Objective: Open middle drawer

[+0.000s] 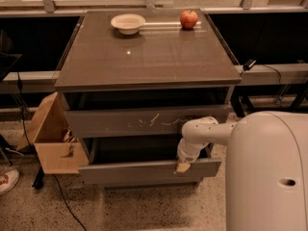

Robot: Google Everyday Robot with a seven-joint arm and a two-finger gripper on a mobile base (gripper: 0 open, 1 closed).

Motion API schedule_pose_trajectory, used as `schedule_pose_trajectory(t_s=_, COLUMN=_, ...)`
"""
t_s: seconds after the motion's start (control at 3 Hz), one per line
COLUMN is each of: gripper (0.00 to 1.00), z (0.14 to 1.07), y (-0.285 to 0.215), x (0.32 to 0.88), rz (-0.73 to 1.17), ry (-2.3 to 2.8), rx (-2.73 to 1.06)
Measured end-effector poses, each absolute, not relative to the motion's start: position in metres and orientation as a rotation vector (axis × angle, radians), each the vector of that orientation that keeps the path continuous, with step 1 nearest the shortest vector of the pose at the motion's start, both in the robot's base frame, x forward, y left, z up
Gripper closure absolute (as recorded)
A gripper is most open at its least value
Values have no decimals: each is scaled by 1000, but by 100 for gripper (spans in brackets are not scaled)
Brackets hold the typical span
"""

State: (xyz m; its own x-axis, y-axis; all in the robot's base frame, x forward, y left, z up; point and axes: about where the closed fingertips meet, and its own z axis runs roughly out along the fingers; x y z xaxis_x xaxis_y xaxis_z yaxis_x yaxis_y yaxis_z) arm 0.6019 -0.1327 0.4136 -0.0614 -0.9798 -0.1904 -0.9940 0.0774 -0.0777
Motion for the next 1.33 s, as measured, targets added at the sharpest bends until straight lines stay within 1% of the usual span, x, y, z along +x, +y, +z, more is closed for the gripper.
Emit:
schedule_pose_trajectory(t_s=0.33, gripper=17, z=414, y=-133, x=602, rz=109, ry=2155, rx=-2010)
schedule_pose_trajectory(t_s=0.67, gripper=0, z=406, y=-133, x=584, rz=122, ry=2183, rx=-2062)
schedule_pose_trajectory(t_s=1.33, gripper=0, z=395, y=-133, x=535, rz=196, ry=2308, rx=-2162)
